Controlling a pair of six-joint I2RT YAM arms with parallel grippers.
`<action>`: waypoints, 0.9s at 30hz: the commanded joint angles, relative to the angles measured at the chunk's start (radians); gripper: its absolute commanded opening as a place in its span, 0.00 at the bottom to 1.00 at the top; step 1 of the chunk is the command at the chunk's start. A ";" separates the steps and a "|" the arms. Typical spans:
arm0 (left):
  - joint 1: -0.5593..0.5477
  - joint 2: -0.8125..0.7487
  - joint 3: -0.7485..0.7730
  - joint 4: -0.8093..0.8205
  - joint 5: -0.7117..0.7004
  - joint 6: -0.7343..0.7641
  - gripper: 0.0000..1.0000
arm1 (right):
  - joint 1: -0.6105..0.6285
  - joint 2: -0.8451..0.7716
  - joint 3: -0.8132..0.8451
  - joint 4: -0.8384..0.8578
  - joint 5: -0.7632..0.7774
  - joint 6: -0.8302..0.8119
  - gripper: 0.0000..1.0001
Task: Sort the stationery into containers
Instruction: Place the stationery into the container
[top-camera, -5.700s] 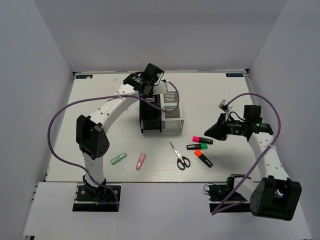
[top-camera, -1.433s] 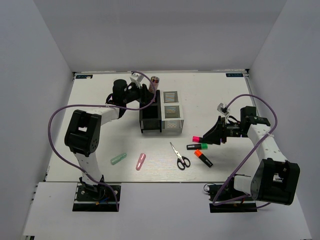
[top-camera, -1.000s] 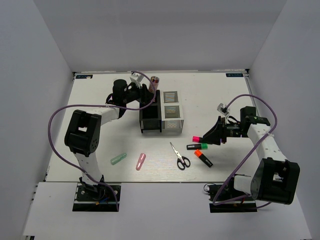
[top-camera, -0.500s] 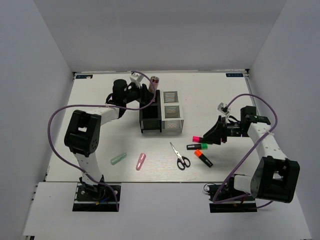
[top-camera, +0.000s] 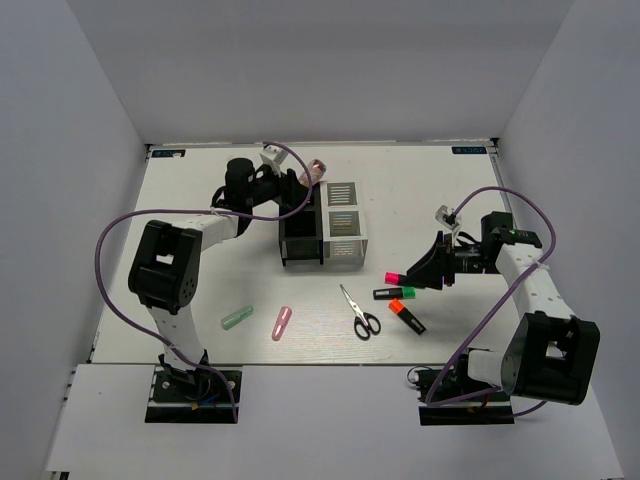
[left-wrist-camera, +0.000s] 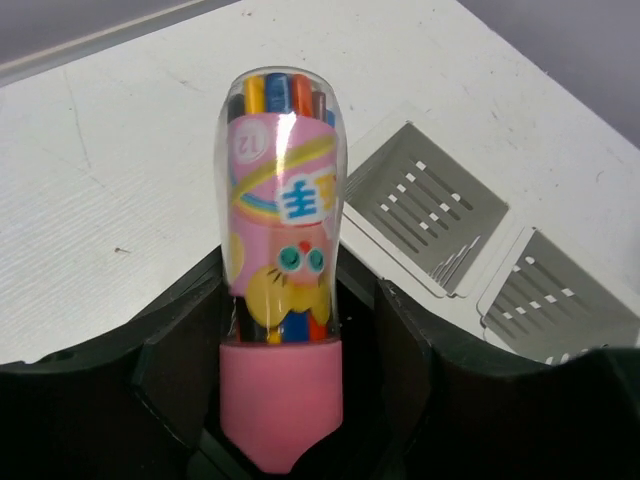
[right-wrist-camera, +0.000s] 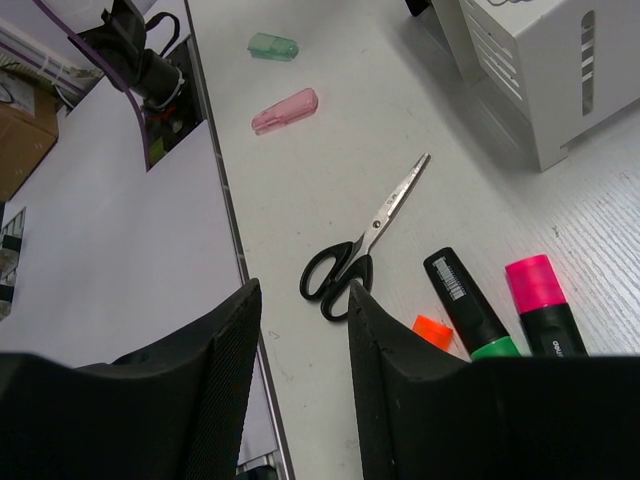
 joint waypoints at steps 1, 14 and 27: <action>0.002 -0.036 0.007 -0.051 0.011 0.008 0.72 | -0.007 0.010 0.037 -0.023 -0.037 -0.032 0.44; 0.000 -0.069 -0.003 -0.028 -0.002 -0.005 0.72 | -0.012 0.009 0.041 -0.037 -0.040 -0.039 0.45; -0.001 -0.497 0.128 -0.632 -0.083 -0.067 0.06 | -0.050 -0.033 0.049 0.183 -0.046 0.309 0.90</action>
